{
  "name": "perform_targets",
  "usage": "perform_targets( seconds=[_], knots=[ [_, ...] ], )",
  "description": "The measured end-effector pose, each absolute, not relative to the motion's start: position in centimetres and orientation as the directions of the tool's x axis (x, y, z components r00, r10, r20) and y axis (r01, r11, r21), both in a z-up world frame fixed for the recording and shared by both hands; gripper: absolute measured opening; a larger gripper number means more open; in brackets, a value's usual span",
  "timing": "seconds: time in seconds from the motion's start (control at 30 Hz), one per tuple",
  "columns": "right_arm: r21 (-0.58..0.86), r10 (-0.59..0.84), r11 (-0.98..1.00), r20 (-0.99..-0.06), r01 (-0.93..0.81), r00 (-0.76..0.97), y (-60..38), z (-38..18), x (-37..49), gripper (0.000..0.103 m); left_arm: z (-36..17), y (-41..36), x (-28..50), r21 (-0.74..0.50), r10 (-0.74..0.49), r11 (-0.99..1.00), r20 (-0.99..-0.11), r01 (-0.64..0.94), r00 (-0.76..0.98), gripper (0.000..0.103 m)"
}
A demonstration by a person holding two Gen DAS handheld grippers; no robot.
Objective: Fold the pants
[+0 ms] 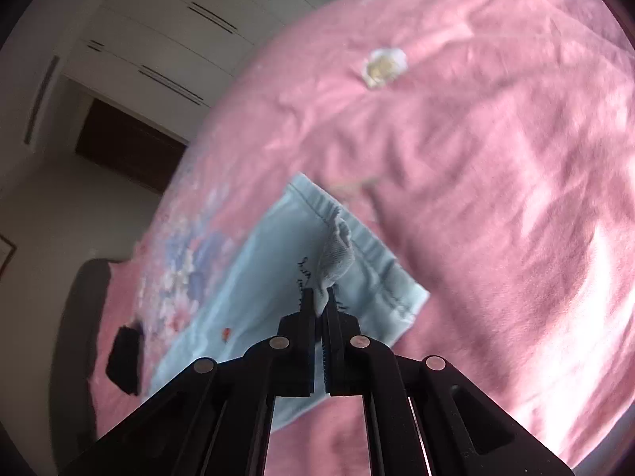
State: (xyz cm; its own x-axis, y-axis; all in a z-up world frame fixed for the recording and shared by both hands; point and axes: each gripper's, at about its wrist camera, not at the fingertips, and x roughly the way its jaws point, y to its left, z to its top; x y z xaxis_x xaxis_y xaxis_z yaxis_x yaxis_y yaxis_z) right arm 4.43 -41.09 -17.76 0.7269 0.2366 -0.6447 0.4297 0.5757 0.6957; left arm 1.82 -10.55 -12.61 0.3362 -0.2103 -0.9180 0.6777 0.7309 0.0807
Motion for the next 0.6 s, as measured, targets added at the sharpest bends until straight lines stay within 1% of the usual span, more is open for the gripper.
perform_targets(
  seconds=[0.03,0.07,0.1,0.13,0.17,0.2,0.27,0.3,0.33,0.37,0.4,0.43,0.5,0.53,0.6],
  knots=[
    [0.723,0.262,0.535,-0.635,0.438,0.727,-41.6,-18.7,4.3,0.003,-12.9,-10.8,1.7,0.094,-0.198,0.727,-0.920,0.680,0.339,0.008],
    [0.745,0.265,0.506,-0.613,0.434,0.744,-42.0,-19.1,3.9,0.003,-12.9,-10.8,1.6,0.103,-0.195,0.723,-0.918,0.683,0.344,0.008],
    [0.745,0.248,0.500,-0.611,0.441,0.751,-42.3,-18.9,3.6,0.003,-12.7,-10.7,1.6,0.106,-0.196,0.722,-0.916,0.683,0.350,0.008],
    [0.730,0.228,0.515,-0.622,0.450,0.749,-42.4,-18.5,3.4,0.003,-12.5,-10.5,1.6,0.094,-0.203,0.726,-0.917,0.681,0.343,0.012],
    [0.707,0.205,0.540,-0.636,0.456,0.744,-42.5,-17.9,3.1,0.004,-12.2,-10.1,1.7,0.076,-0.211,0.729,-0.920,0.680,0.329,0.018],
    [0.673,0.171,0.578,-0.653,0.462,0.738,-42.3,-16.9,2.9,0.006,-11.7,-9.6,1.6,0.059,-0.226,0.733,-0.919,0.678,0.324,0.021],
    [0.548,0.051,0.690,-0.688,0.473,0.724,-41.3,-14.4,2.3,0.016,-10.5,-8.4,1.0,0.029,-0.257,0.742,-0.911,0.670,0.323,0.039],
    [0.481,-0.006,0.742,-0.692,0.467,0.722,-40.5,-13.1,2.1,0.018,-9.6,-7.5,0.7,-0.006,-0.295,0.746,-0.899,0.666,0.323,0.043],
    [0.421,-0.036,0.797,-0.682,0.433,0.731,-39.3,-11.7,2.1,0.018,-9.0,-7.1,0.7,-0.025,-0.317,0.750,-0.891,0.660,0.326,0.051],
    [0.392,-0.032,0.833,-0.672,0.392,0.740,-38.4,-11.1,2.3,0.018,-8.1,-6.3,0.9,-0.051,-0.345,0.763,-0.876,0.644,0.339,0.058],
    [0.374,0.000,0.866,-0.664,0.332,0.748,-37.2,-10.5,2.7,0.018,-7.6,-5.9,1.2,-0.060,-0.354,0.777,-0.865,0.627,0.356,0.062],
    [0.369,0.069,0.898,-0.657,0.240,0.751,-35.2,-10.0,3.6,0.018,-7.3,-5.5,1.7,-0.058,-0.352,0.796,-0.854,0.603,0.383,0.067],
    [0.377,0.197,0.922,-0.652,0.088,0.732,-31.6,-10.2,5.2,0.018,-7.3,-4.8,3.2,-0.056,-0.330,0.838,-0.844,0.542,0.422,0.068],
    [0.371,0.251,0.929,-0.667,0.020,0.702,-29.4,-10.7,6.2,0.018,-7.7,-4.4,3.9,-0.062,-0.317,0.856,-0.847,0.513,0.427,0.067],
    [0.343,0.295,0.938,-0.701,-0.056,0.649,-25.6,-11.8,7.8,0.018,-9.2,-3.5,5.3,-0.080,-0.286,0.888,-0.867,0.453,0.407,0.066]
  ],
)
